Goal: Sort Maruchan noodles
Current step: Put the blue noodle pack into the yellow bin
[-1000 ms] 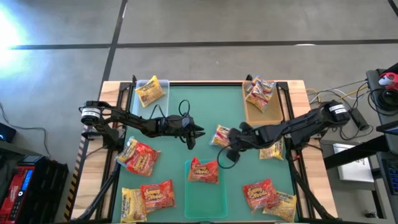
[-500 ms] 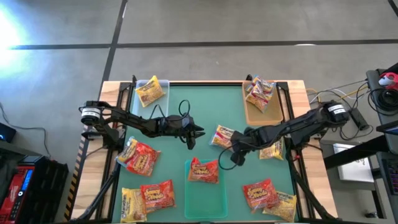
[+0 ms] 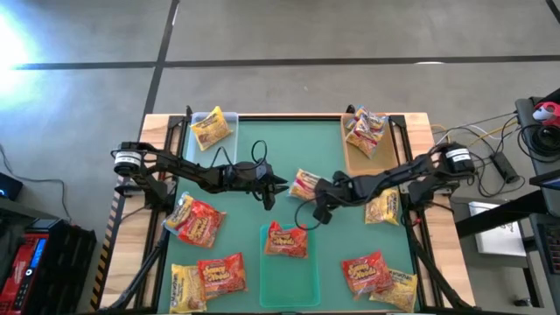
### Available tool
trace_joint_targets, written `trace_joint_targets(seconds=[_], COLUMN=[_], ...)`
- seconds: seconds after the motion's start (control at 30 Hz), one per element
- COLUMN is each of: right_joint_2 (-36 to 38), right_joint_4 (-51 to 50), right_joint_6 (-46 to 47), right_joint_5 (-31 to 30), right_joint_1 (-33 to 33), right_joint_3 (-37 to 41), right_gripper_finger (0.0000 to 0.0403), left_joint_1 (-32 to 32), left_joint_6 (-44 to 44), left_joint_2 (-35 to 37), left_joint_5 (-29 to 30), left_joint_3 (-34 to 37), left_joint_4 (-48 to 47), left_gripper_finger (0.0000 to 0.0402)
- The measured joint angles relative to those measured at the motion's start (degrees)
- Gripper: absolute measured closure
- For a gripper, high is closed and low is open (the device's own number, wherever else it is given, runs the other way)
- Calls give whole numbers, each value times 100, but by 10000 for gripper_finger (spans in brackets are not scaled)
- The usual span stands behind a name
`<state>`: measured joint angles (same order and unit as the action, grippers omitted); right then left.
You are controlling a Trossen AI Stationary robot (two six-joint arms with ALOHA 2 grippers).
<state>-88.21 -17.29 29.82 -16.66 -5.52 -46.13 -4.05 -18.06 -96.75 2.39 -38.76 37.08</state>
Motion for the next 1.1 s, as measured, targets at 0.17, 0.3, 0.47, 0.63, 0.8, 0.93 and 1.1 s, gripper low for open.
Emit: trace_joint_targets(seconds=[0.17, 0.3, 0.47, 0.63, 0.8, 0.93, 1.1], right_joint_2=[-479, -798, -829, -522, -88, 293, 730], right_joint_4=[1165, 1690, 1678, 1569, 1337, 998, 702], right_joint_6=[-750, -1042, -1212, -1279, -1263, -1247, -1243], right_joint_5=[-2, 12, 74, 639, 832, 817, 813], right_joint_1=[443, 717, 830, 792, 752, 754, 754], right_joint_3=[-38, -196, -443, -486, -476, -470, -469], right_gripper_finger=[339, 339, 339, 339, 339, 339, 339], left_joint_1=[0, 0, 0, -2, -2, -8, -7], left_joint_6=[0, -17, 7, -17, -154, -613, -753], left_joint_2=[0, 0, 0, -2, -135, -340, -656], left_joint_5=[0, 0, 277, 676, 908, 1219, 1250], left_joint_3=[0, 0, 0, 0, -2, -43, -294], left_joint_4=[4, 4, -141, -403, -416, -428, -430], left_gripper_finger=[308, 308, 308, 308, 308, 308, 308])
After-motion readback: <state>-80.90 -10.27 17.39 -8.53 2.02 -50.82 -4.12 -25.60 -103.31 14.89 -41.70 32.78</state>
